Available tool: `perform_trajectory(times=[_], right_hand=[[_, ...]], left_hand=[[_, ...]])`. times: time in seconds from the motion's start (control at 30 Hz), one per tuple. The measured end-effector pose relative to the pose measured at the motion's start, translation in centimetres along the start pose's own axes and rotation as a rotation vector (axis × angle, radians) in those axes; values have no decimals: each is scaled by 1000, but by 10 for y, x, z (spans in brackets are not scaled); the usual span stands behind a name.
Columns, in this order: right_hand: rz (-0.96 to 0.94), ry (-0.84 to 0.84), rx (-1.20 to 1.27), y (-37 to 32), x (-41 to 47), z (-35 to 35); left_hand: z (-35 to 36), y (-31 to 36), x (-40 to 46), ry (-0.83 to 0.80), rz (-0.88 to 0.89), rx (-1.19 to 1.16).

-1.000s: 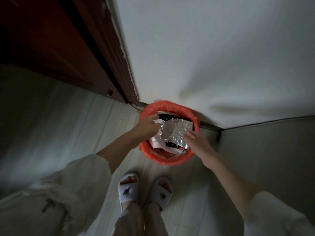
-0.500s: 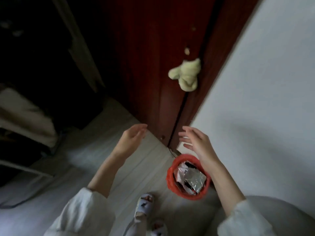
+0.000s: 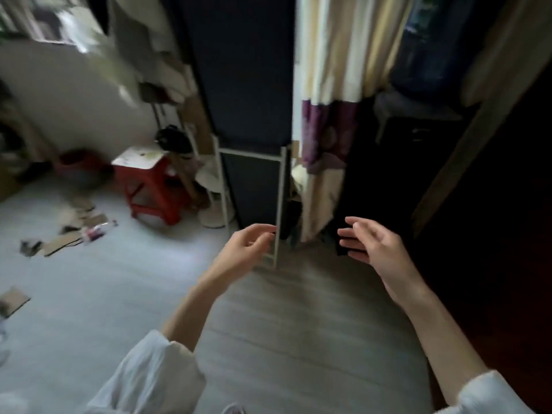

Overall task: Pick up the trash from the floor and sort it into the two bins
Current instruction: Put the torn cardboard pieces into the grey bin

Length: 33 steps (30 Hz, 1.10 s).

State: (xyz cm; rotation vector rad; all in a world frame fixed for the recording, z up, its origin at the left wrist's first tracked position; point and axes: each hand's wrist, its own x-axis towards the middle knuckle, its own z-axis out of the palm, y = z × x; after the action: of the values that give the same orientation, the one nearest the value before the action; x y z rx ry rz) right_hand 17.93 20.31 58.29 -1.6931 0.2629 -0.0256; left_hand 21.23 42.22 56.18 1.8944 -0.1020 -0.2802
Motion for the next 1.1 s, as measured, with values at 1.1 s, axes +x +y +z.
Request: perform_trajectory(times=[1.1], right_hand=[[-248, -972, -33, -169, 280, 843]], left_hand=[[-730, -209, 87, 984, -233, -105]])
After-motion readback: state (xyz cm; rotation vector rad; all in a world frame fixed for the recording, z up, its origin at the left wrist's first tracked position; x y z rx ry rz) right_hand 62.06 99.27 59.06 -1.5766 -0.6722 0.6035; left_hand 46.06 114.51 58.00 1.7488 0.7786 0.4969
